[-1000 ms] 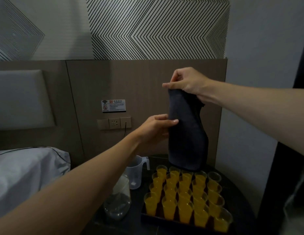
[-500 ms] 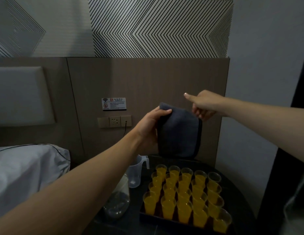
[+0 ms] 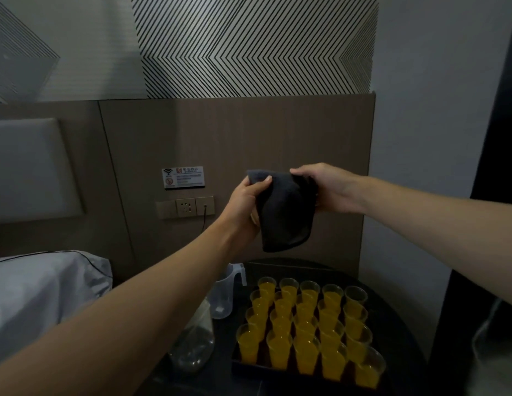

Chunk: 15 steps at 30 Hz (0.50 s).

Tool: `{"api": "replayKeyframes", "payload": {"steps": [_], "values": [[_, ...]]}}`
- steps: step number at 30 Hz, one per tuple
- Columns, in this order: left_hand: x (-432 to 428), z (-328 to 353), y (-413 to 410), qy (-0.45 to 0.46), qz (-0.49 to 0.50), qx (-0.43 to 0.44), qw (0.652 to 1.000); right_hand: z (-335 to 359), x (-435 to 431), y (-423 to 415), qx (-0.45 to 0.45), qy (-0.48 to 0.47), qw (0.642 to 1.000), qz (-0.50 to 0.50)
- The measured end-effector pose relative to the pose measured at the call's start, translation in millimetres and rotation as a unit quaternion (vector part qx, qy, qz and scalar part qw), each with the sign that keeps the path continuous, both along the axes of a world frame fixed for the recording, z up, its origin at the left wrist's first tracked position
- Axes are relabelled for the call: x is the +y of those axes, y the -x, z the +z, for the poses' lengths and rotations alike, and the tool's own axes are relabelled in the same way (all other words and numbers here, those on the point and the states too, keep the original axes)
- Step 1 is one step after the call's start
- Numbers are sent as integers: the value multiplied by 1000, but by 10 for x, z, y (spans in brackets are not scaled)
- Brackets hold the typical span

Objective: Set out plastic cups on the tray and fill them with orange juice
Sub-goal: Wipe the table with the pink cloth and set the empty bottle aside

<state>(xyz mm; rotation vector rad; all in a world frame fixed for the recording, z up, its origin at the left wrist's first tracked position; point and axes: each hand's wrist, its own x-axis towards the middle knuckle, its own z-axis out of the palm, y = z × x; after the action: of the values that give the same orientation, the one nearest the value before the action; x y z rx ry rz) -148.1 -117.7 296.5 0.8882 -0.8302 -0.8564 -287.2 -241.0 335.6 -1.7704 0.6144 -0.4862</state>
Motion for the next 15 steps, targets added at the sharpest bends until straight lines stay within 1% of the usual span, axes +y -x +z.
{"api": "replayKeyframes", "payload": {"steps": [3, 6, 7, 9, 13, 15], "values": [[-40, 6, -7, 1, 9, 6, 1000, 7, -6, 40, 6, -17, 1000, 17], [-51, -1, -7, -2, 9, 5, 1000, -5, -10, 30, 71, -13, 997, 3], [-55, -5, -4, -2, 0, 11, 1000, -11, 4, 41, 78, -20, 997, -2], [-53, -10, 5, 3, -14, 23, 1000, -31, -17, 57, 53, -15, 998, -9], [-56, 30, 16, 4, -25, 38, 999, -40, -34, 67, -44, 5, 998, -51], [-46, 59, 0, -22, -34, 39, 998, -30, -35, 69, -78, 21, 995, -61]]}}
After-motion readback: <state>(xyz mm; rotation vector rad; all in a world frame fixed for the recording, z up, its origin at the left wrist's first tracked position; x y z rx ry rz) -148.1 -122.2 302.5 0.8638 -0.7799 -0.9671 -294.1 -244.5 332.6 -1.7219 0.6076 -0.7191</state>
